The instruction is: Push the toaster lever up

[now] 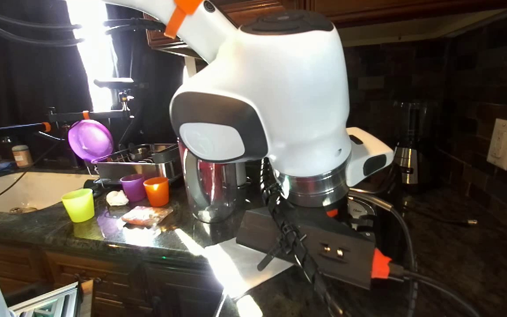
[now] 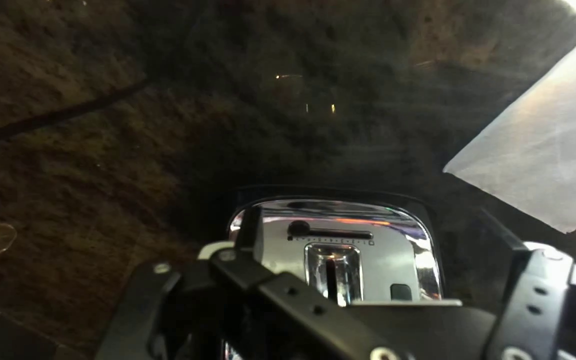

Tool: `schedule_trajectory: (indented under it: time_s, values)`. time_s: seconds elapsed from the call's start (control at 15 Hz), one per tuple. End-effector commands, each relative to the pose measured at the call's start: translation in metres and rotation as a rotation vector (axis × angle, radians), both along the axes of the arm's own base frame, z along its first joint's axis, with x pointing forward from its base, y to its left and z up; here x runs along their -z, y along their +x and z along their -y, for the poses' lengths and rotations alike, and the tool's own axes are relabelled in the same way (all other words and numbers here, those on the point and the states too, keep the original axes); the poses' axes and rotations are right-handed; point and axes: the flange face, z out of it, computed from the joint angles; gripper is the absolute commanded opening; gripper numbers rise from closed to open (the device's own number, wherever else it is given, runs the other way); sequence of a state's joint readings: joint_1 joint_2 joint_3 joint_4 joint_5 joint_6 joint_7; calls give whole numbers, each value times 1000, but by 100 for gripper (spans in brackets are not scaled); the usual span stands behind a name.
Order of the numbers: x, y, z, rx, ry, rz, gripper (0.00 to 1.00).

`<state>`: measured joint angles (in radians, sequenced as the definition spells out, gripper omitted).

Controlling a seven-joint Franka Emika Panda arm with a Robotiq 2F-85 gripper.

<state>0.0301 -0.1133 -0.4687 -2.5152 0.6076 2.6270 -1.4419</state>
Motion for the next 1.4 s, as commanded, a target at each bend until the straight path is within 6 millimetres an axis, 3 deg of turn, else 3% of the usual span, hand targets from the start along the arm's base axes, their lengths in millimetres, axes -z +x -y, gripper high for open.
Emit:
schedule_trajectory:
  time_s: [0.0, 1.33]
  values:
    - [5, 5, 2, -2, 13, -2, 100]
    - [32, 29, 5, -11, 26, -33, 100]
